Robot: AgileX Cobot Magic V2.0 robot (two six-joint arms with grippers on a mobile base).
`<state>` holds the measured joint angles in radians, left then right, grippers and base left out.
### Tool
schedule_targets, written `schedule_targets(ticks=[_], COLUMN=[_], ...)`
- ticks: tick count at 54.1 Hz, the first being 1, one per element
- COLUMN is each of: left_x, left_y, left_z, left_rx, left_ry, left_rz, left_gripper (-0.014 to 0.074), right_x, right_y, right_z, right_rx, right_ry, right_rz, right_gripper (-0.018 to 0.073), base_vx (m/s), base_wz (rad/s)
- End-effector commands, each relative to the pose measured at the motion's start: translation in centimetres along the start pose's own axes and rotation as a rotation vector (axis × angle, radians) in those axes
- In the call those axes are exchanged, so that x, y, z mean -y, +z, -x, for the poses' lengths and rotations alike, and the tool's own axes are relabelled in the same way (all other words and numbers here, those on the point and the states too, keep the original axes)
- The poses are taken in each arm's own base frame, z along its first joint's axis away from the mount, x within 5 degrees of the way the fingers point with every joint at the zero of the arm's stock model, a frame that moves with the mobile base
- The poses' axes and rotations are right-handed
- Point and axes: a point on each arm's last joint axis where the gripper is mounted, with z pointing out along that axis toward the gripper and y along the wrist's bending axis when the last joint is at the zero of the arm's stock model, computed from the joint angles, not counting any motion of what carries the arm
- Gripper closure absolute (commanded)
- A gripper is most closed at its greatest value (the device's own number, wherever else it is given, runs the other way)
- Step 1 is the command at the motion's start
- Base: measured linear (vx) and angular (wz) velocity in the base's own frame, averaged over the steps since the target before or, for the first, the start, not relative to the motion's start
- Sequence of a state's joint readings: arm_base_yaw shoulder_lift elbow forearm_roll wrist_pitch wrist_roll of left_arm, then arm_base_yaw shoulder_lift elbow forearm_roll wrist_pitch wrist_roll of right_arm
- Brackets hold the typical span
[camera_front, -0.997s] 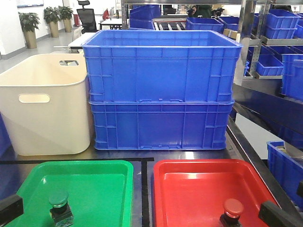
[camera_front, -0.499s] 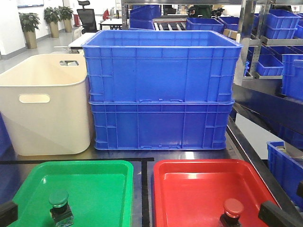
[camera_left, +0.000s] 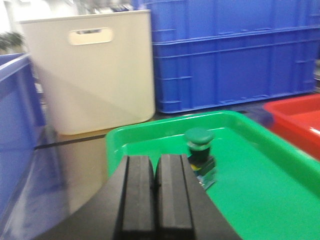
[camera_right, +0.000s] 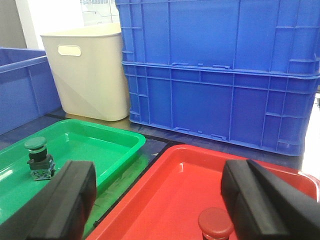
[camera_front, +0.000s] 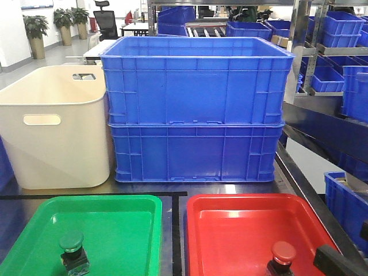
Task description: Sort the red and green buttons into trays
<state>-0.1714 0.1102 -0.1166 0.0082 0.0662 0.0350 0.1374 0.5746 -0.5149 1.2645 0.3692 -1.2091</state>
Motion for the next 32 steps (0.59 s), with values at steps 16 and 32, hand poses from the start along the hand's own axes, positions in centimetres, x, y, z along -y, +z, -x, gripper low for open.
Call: schedule_targets(ticks=[16,32], left_x=[-0.7,-0.7], left_y=[-0.9,-0.9], left_z=[-2.1,-2.1], left_rx=[0.149,0.142], left_ry=[-0.065,-0.066], left_rz=[0.138,0.138], left_gripper=[0.0604,0.0604], right_x=[0.0,0.0], right_y=[-0.2,-0.2], right_z=[1.2,1.2], right_rx=[0.045,0.045], right_ry=[0.018,0.018], right_rz=[-0.012,-0.012], right_gripper=[-0.0007,-0.0007], base_vx=[0.00,0.00], base_wz=[0.00,0.00])
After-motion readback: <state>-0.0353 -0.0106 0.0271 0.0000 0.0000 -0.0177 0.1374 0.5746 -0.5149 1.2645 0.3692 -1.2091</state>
